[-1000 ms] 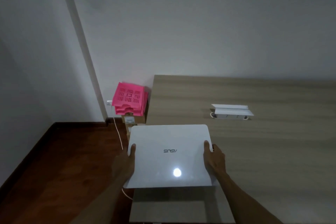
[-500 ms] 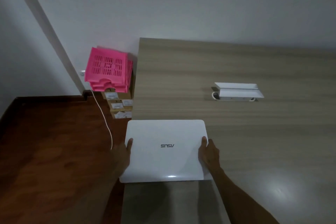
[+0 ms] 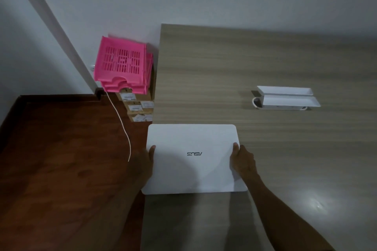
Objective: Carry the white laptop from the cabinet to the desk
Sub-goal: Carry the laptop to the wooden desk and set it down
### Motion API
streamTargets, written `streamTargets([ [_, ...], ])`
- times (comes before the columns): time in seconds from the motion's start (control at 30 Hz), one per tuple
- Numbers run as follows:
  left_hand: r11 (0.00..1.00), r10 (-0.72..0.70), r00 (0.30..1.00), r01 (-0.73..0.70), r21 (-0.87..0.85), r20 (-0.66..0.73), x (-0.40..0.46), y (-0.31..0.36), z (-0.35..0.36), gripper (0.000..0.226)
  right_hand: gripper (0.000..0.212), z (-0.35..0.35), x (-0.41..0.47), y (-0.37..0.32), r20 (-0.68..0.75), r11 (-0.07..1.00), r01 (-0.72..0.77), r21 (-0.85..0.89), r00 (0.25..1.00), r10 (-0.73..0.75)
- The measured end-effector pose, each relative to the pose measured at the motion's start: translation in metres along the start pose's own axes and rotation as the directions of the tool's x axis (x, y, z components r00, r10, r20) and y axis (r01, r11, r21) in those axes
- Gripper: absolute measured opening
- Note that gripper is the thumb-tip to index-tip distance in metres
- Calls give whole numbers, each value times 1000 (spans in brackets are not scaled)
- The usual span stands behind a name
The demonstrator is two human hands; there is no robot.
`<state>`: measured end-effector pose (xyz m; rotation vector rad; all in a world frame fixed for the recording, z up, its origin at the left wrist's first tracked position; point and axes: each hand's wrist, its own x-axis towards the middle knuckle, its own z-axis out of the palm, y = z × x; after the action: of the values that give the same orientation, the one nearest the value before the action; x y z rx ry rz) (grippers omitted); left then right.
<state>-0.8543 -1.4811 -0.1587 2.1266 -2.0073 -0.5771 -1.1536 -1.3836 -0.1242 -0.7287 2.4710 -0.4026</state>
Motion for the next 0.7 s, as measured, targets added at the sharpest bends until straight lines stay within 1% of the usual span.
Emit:
streamTargets([
  [0.07, 1000, 11, 1000, -11, 15, -26, 2, -4, 6, 49, 66, -1, 3, 2, 20, 997, 18, -76, 1000, -17],
  [0.1, 1000, 1, 1000, -2, 27, 18, 3, -7, 9, 56, 66, -3, 4, 2, 33, 994, 23, -105, 999, -19],
  [0.17, 1000, -21, 989, 20, 11, 147, 10, -14, 17, 78, 62, -7, 8, 1, 59, 992, 5, -128, 998, 3],
  [0.2, 1000, -19, 988, 18, 10, 151, 12, -15, 19, 84, 61, -9, 9, 2, 78, 992, -5, -125, 997, 15],
  [0.23, 1000, -18, 989, 19, -6, 149, 12, -14, 15, 84, 59, -12, 9, 2, 99, 994, -12, -109, 995, 23],
  [0.27, 1000, -10, 991, 14, -24, 134, 9, -10, 9, 79, 56, -14, 8, 4, 115, 996, -11, -84, 993, 20],
  [0.33, 995, -5, 995, 15, -99, 104, 3, -4, -2, 66, 51, -16, 2, 7, 137, 1000, 9, -28, 991, -6],
  [0.4, 993, -16, 993, 29, -116, 115, -5, -4, -6, 60, 48, -16, -9, 15, 138, 999, 53, 3, 989, -53],
  [0.47, 986, -61, 988, 82, -143, 142, -16, -9, -6, 62, 48, -13, -26, 26, 113, 994, 106, 21, 988, -108],
  [0.57, 969, -96, 984, 127, -212, 153, -44, -23, 2, 79, 59, -5, -56, 49, 107, 987, 159, 11, 981, -160],
  [0.63, 961, -117, 975, 160, -227, 191, -69, -37, 15, 78, 64, 2, -80, 69, 118, 976, 216, -37, 970, -211],
  [0.67, 967, -111, 977, 148, -206, 181, -88, -39, 12, 76, 65, 6, -94, 79, 98, 961, 267, -70, 961, -259],
  [0.7, 978, -97, 986, 119, -171, 133, -103, -42, 14, 76, 66, 12, -104, 91, 56, 940, 326, -100, 945, -322],
])
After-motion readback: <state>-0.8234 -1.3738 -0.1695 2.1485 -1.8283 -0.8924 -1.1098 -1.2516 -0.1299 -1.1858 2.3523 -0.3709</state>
